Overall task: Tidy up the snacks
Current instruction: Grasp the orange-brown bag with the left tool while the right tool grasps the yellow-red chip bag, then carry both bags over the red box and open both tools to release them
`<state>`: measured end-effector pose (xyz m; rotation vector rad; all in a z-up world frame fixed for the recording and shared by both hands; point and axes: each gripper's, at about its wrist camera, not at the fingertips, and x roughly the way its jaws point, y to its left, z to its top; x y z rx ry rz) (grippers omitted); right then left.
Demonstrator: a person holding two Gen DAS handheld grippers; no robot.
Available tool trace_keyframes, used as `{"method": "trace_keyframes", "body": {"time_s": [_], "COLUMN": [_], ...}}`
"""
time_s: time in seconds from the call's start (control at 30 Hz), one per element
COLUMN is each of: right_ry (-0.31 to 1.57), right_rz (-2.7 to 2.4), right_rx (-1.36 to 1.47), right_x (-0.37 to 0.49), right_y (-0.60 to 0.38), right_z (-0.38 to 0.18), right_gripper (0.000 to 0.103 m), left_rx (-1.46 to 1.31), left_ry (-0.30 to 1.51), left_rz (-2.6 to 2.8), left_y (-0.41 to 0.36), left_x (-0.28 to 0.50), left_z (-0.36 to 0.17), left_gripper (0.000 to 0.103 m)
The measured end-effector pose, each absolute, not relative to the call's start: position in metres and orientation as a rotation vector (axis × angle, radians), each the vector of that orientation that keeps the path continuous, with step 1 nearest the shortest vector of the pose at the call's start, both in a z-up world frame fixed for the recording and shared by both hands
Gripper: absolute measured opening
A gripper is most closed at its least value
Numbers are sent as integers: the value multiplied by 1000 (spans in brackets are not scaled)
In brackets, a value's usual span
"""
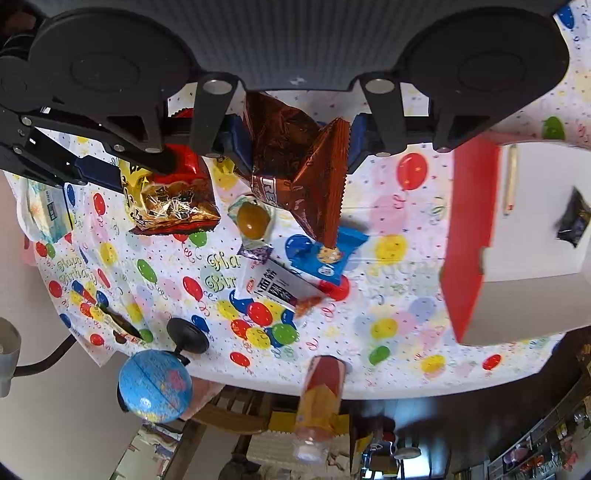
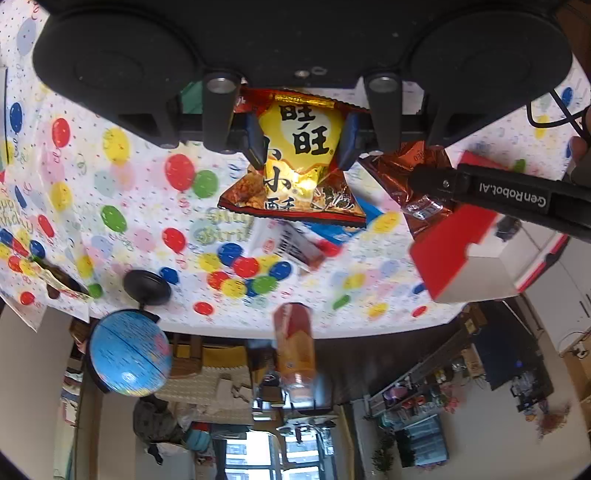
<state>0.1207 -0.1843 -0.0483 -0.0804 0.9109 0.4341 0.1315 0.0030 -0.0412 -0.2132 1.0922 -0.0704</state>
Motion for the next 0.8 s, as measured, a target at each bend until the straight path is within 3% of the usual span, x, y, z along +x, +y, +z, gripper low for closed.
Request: {"method": "trace_keyframes", "body": {"time_s": [0.8], "right_ry": [850], "right_rz": [574], "right_rx": [-123], "right_x": [101], "right_y": [-49], "right_z": [1], "right_gripper": [40], "left_rx": [-224], "left_ry": [1033], "left_rz": [-11], "left_y": [133], "left_x": [99], "left_z": [10], "left_gripper": [51]}}
